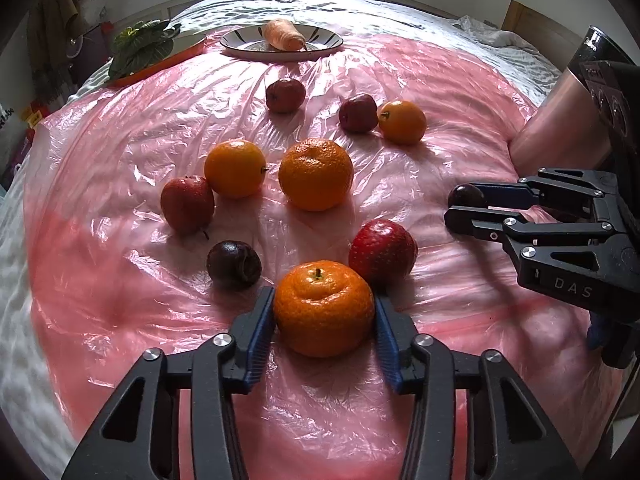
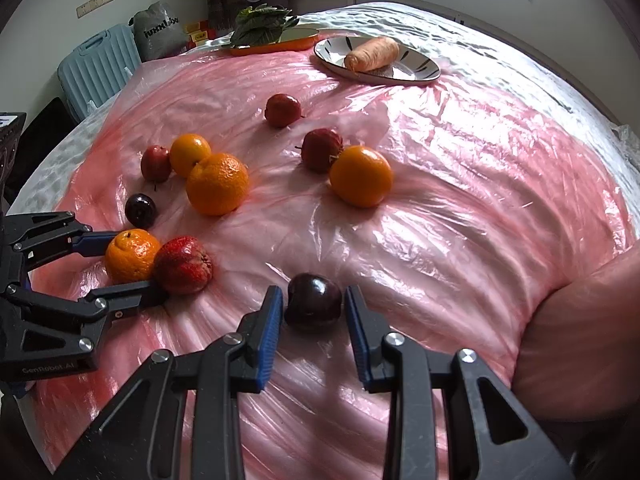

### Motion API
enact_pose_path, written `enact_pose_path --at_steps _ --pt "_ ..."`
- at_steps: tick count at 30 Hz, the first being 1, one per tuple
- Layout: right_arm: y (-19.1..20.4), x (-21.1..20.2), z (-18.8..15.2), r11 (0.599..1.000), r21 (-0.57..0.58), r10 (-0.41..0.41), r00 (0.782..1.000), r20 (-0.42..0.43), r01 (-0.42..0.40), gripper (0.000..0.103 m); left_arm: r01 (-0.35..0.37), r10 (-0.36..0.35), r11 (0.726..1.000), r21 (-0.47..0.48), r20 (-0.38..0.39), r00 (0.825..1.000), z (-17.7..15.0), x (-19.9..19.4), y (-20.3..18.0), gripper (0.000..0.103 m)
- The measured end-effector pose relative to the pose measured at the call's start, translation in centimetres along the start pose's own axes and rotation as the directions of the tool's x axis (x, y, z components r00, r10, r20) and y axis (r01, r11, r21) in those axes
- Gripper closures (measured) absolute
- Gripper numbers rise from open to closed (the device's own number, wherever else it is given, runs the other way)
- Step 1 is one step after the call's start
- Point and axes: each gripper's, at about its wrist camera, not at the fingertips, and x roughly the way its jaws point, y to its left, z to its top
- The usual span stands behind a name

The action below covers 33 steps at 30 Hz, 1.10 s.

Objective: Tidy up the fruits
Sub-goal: 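Grasp a tangerine with the left tool while the right tool grasps a dark plum, then carry the tangerine and plum in both tools over to the green tray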

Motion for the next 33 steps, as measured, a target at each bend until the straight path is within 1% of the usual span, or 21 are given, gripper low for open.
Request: enact_pose_path --at_steps 1,4,9,13,18,24,26,30,33 --pt "-0.1 0.0 -0.1 1.000 0.002 0.003 1.000 0.003 -0.003 0.070 0.001 -0.001 1.000 0.000 0.002 1.000 0.0 0.0 0.0 0.062" --pt "-0.2 -0.1 -0.2 1.000 0.010 0.009 1.000 0.016 -0.009 0.072 0.003 -0.003 1.000 -0.003 0.014 1.000 -0.1 0.0 0.1 0.062" --pt "-0.3 -1.3 -0.4 1.000 0.026 0.012 0.998 0.054 -0.013 0.073 0.004 -0.003 1.000 -0.015 0.045 0.999 -0.4 -0.8 0.2 0.063" --pt "0.0 -3.2 -0.6 0.999 0.043 0.012 0.995 0.102 -0.017 0.072 0.007 -0.004 0.999 -0.036 0.070 0.998 -0.6 -2.0 0.5 0.063" --pt "1.0 -5.5 -1.3 0.998 0.050 0.018 0.991 0.135 -0.025 0.072 0.012 -0.008 0.999 -0.046 0.089 0.996 -1.1 -3.6 0.5 0.063" --pt "1.8 -8.8 -4.3 0.996 0.081 0.026 0.986 0.165 -0.040 0.072 0.020 -0.014 0.998 -0.060 0.108 0.994 -2.5 -5.9 0.3 0.063" --pt "1.6 -10.0 -5.6 0.994 0.096 0.026 0.984 0.179 -0.044 0.072 0.019 -0.014 0.999 -0.047 0.116 0.993 -3.2 -7.1 -0.4 0.063" --pt "0.3 -13.0 -9.1 0.991 0.132 0.001 0.981 0.193 -0.027 0.072 0.042 -0.041 0.999 0.001 0.131 0.991 -4.3 -9.1 -2.6 0.063" --pt "-1.6 -15.2 -12.0 0.984 0.177 -0.040 0.980 0.194 0.005 0.072 0.081 -0.087 0.996 0.044 0.137 0.987 -4.8 -10.3 -5.5 0.063"
